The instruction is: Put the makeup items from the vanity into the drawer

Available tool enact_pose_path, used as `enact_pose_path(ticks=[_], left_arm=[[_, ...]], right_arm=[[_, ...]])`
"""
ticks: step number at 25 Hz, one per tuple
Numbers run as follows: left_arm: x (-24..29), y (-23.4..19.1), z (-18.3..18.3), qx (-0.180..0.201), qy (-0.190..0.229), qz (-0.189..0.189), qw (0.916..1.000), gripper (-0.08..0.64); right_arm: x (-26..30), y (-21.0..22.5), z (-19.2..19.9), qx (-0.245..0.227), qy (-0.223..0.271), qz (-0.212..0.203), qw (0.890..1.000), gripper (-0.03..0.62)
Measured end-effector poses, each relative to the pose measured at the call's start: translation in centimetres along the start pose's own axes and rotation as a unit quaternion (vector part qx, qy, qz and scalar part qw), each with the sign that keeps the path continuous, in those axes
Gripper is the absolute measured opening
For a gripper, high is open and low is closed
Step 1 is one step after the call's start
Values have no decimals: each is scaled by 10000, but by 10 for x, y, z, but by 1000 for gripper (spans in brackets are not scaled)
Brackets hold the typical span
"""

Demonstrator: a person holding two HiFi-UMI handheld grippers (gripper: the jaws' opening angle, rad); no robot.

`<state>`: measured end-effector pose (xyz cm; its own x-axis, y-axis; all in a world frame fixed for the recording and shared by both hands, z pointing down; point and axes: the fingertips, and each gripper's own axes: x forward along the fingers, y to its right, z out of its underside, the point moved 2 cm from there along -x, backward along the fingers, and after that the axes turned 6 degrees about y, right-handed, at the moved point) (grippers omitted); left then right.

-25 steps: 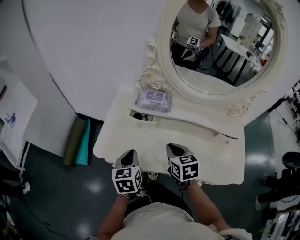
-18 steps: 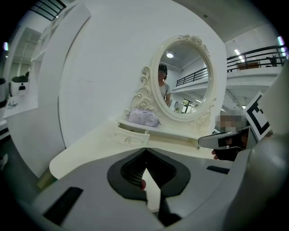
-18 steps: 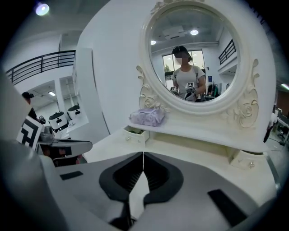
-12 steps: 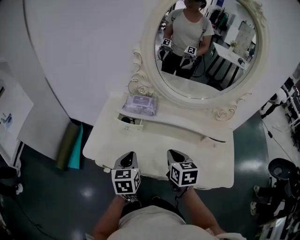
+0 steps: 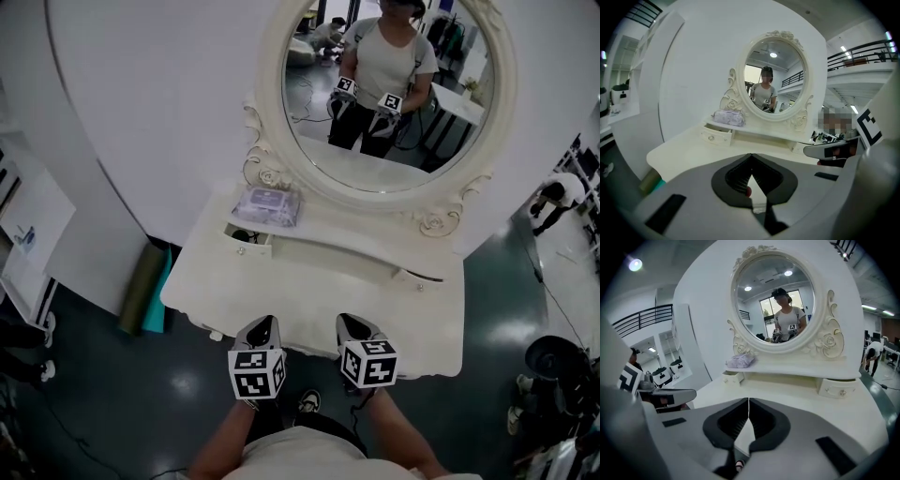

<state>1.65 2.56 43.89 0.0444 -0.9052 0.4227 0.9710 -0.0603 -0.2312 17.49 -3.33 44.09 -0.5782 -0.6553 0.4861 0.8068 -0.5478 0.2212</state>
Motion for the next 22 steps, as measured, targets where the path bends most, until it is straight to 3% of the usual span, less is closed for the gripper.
enact_pose_path(ticks=[8,22], left_arm=[[3,0,-14,307,56,388,9988,5],[11,-21,-27,109,172,303,9993,5]], right_arm=[[-1,-15,-18,184,354,184,9990,20],[10,-22,-23,-73,225,227,9995,17]])
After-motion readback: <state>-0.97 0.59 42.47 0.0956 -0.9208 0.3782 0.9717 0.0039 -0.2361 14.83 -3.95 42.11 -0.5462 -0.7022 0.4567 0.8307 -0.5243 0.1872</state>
